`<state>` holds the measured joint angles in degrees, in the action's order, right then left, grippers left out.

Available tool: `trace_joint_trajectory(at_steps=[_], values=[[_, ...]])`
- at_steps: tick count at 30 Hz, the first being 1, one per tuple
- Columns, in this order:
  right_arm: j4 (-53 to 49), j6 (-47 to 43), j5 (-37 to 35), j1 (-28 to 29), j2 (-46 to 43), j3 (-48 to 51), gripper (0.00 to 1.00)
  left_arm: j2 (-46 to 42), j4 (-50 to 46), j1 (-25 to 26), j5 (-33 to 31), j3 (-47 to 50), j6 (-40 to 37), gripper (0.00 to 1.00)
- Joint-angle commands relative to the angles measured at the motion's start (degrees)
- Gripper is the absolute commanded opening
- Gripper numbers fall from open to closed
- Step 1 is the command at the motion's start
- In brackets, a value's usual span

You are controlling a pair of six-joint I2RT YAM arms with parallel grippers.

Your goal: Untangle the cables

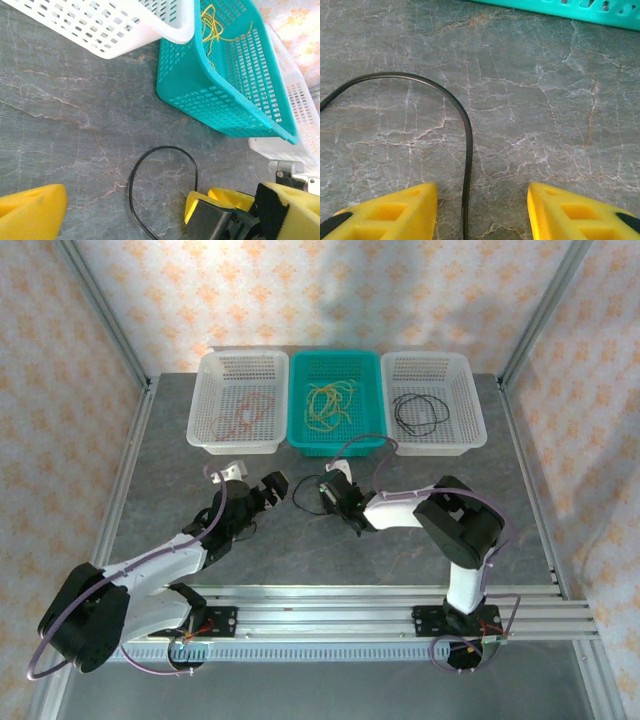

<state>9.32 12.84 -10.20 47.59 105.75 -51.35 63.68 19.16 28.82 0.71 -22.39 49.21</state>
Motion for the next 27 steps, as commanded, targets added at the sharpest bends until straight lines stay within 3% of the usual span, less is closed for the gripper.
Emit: trace_joint_trajectory(at_steps=[1,8,21,27], values=[[0.6,0.0,-2.7,0.4,1.7,-0.8,0.49,1.0,2.8,-0.4,0.9,0.2,-0.4,0.97],[1.5,1.5,-2.8,0.5,2.0,2.2,0.40,0.6,3.5,-0.3,0.8,0.2,-1.2,0.97],[-2.1,2.6,-3.7,0.5,1.0,0.6,0.05,6.2,9.6,-0.4,3.1,-2.2,-4.4,0.97],[-4.1,3.0,-4.3,0.5,-3.3,1.1,0.00,8.7,9.9,-0.3,3.6,-4.6,-6.5,0.99]])
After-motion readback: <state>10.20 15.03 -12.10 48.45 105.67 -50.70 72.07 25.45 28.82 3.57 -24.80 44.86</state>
